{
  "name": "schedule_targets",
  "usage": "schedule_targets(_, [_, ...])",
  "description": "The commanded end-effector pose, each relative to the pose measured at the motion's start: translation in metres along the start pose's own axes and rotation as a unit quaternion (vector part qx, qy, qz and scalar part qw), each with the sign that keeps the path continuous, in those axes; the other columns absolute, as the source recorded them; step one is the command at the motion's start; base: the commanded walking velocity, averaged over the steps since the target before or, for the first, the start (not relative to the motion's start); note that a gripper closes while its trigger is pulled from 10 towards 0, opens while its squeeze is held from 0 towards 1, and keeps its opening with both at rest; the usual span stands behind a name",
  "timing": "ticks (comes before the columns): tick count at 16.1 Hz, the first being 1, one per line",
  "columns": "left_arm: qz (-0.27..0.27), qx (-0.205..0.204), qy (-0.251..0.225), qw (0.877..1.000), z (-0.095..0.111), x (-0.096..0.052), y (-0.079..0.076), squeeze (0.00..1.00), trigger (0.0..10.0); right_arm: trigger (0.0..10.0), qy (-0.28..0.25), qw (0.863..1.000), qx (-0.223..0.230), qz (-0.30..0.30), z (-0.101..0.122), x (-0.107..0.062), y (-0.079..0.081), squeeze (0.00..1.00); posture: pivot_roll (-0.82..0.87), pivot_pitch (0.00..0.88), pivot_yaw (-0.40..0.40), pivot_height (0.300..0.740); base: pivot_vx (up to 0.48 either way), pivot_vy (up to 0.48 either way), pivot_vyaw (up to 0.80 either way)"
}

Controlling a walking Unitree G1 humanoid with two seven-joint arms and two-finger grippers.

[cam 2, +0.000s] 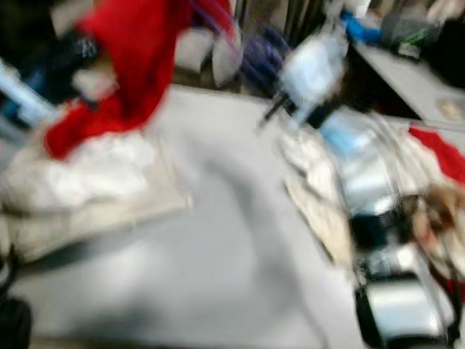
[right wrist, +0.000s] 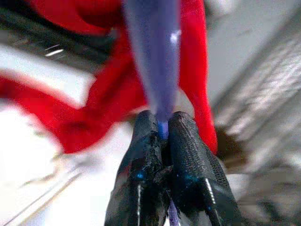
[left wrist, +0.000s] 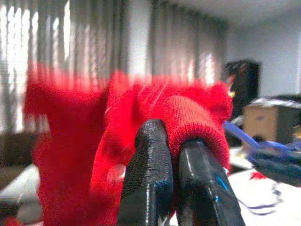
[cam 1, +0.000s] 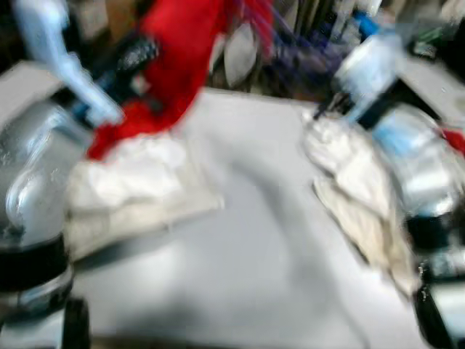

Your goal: Hang hanger

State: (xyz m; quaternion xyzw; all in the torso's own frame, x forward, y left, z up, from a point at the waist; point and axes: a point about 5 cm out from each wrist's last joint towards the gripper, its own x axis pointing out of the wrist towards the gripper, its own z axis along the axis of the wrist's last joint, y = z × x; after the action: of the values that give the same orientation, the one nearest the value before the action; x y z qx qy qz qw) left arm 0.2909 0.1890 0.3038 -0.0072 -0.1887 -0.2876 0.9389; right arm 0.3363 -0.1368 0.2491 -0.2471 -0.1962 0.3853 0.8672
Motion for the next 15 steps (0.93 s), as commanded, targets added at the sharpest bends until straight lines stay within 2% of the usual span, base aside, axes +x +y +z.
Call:
schedule_targets(1, [0.010,0.001,0.041,0.999,-0.014,0.000,-0.005,0.00,10.0,10.0,0.031,0.996,0.012,0.085,-0.009,-0.021,0.021,0.00,0.07,0.000,-0.094,0.740,0.000,0.000,0.00])
schedule_targets(2, [0.045,0.017,0.095,0.994,-0.031,-0.007,0.000,0.00,10.0,10.0,0.066,0.983,0.038,0.165,-0.021,-0.039,0.050,0.00,0.07,0.000,-0.094,0.740,0.000,0.000,0.00])
schedule_targets(3, [0.081,0.042,0.152,0.984,-0.045,-0.015,0.007,0.00,10.0,10.0,0.096,0.972,0.053,0.209,-0.026,-0.055,0.064,0.00,0.07,0.000,-0.092,0.740,0.000,0.000,0.00])
schedule_targets(5, [0.106,0.065,0.229,0.965,-0.066,-0.026,0.013,0.00,10.0,10.0,0.125,0.957,0.070,0.252,-0.028,-0.075,0.075,0.00,0.06,0.000,-0.087,0.740,0.000,0.000,0.00])
schedule_targets(6, [0.102,0.088,0.266,0.954,-0.076,-0.031,0.013,0.00,10.0,10.0,0.137,0.951,0.074,0.268,-0.026,-0.086,0.077,0.00,0.06,0.000,-0.083,0.740,0.000,0.000,0.00])
schedule_targets(7, [0.098,0.128,0.301,0.940,-0.086,-0.035,0.013,0.00,10.0,10.0,0.151,0.946,0.072,0.277,-0.023,-0.095,0.077,0.00,0.06,0.000,-0.078,0.740,0.000,0.000,0.00])
schedule_targets(8, [0.098,0.147,0.317,0.932,-0.092,-0.036,0.014,0.00,10.0,10.0,0.161,0.943,0.078,0.282,-0.020,-0.102,0.077,0.00,0.06,0.000,-0.078,0.740,0.000,0.000,0.00])
schedule_targets(10, [0.080,0.161,0.360,0.916,-0.103,-0.042,0.014,0.00,10.0,10.0,0.163,0.939,0.091,0.287,-0.013,-0.112,0.075,0.00,0.05,0.000,-0.067,0.740,0.000,0.000,0.00])
schedule_targets(12, [0.077,0.188,0.423,0.883,-0.120,-0.061,0.021,0.00,10.0,10.0,0.168,0.934,0.116,0.294,-0.004,-0.124,0.072,0.00,0.05,0.000,-0.058,0.740,0.000,0.000,0.00])
schedule_targets(13, [0.068,0.165,0.432,0.884,-0.126,-0.067,0.022,0.00,10.0,10.0,0.168,0.931,0.128,0.298,0.001,-0.130,0.071,0.00,0.05,0.000,-0.058,0.740,0.000,0.000,0.00])
schedule_targets(14, [0.066,0.155,0.429,0.887,-0.127,-0.069,0.022,0.17,10.0,10.0,0.169,0.931,0.133,0.297,0.003,-0.132,0.069,0.00,0.04,0.000,-0.055,0.740,0.000,0.000,0.00])
schedule_targets(15, [0.056,0.114,0.414,0.901,-0.129,-0.075,0.023,1.00,10.0,10.0,0.168,0.934,0.149,0.277,0.009,-0.139,0.058,0.00,0.05,0.000,-0.057,0.740,0.000,0.000,0.00])
